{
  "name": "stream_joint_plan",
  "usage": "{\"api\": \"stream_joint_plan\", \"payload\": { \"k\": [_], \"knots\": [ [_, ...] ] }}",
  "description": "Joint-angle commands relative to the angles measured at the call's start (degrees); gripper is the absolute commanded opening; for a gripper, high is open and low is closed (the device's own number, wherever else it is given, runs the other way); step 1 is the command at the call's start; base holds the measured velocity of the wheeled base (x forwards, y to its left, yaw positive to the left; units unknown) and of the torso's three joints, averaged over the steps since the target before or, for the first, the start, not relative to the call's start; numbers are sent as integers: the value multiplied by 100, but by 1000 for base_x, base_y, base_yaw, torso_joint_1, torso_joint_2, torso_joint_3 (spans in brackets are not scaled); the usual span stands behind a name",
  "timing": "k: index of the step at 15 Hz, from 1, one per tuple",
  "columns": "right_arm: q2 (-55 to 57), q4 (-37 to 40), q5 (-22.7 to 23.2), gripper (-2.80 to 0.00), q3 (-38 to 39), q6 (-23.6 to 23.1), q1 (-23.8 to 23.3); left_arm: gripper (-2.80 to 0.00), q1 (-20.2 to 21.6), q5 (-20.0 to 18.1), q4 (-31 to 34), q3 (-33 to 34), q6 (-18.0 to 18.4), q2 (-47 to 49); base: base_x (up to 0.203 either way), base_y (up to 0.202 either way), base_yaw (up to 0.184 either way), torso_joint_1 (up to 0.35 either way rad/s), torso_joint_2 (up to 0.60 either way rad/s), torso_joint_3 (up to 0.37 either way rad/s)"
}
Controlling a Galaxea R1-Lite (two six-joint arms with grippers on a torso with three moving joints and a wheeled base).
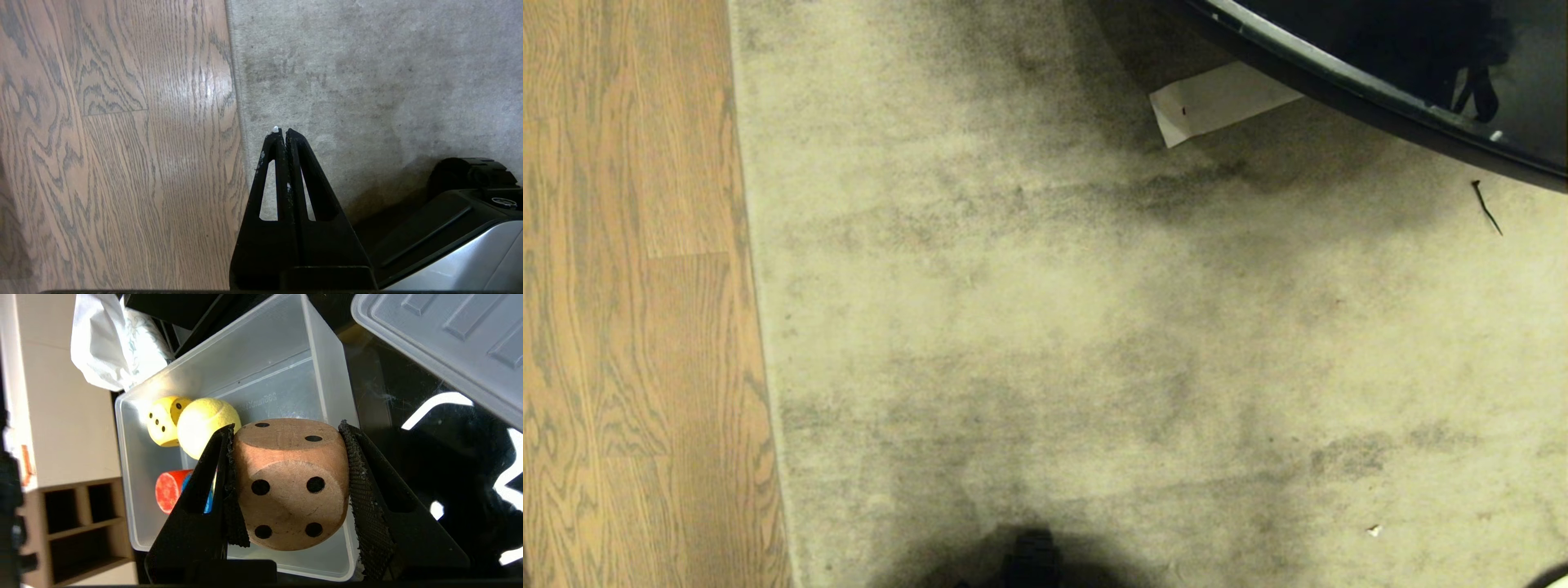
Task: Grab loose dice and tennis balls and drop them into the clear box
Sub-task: Put the toys in the box
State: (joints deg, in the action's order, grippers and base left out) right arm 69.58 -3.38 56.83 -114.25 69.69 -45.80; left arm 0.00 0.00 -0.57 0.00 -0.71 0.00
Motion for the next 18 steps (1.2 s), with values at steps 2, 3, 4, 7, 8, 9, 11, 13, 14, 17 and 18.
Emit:
{"api": "stream_joint_plan", "payload": {
  "k": [2,3,4,7,8,9,11,13,14,17,18],
  "knots": [
    [0,-20,66,-280,-1,657,1,-280,0,0,3,18,0,0,0,0,0,0,0,0],
    [-13,-75,73,-280,-1,871,1,-280,0,0,-4,18,0,0,0,0,0,0,0,0],
    [-11,-203,86,-280,1,1122,1,-280,0,0,-4,18,0,0,0,0,0,0,0,0],
    [53,-680,155,-280,8,1605,6,-280,0,0,-4,18,0,0,0,0,0,0,0,0],
    [65,-720,222,-280,8,1627,10,-280,0,0,-4,18,0,0,0,0,0,0,0,0],
    [65,-722,303,-280,8,1662,10,-280,0,0,-4,18,0,0,0,0,0,0,0,0],
    [58,-725,345,-280,66,1784,42,-280,0,0,-1,18,0,0,0,0,0,0,0,0],
    [65,-717,472,-280,105,1785,54,-280,0,0,-4,18,0,0,0,0,0,0,0,0],
    [65,-717,550,-280,136,1785,54,-280,0,0,-4,18,0,0,0,0,0,0,0,0],
    [126,-726,602,-280,149,1777,57,-280,0,0,-4,18,0,0,0,0,0,0,0,0],
    [144,-735,610,-280,140,1777,62,-280,0,0,-4,18,0,0,0,0,0,0,0,0]
  ]
}}
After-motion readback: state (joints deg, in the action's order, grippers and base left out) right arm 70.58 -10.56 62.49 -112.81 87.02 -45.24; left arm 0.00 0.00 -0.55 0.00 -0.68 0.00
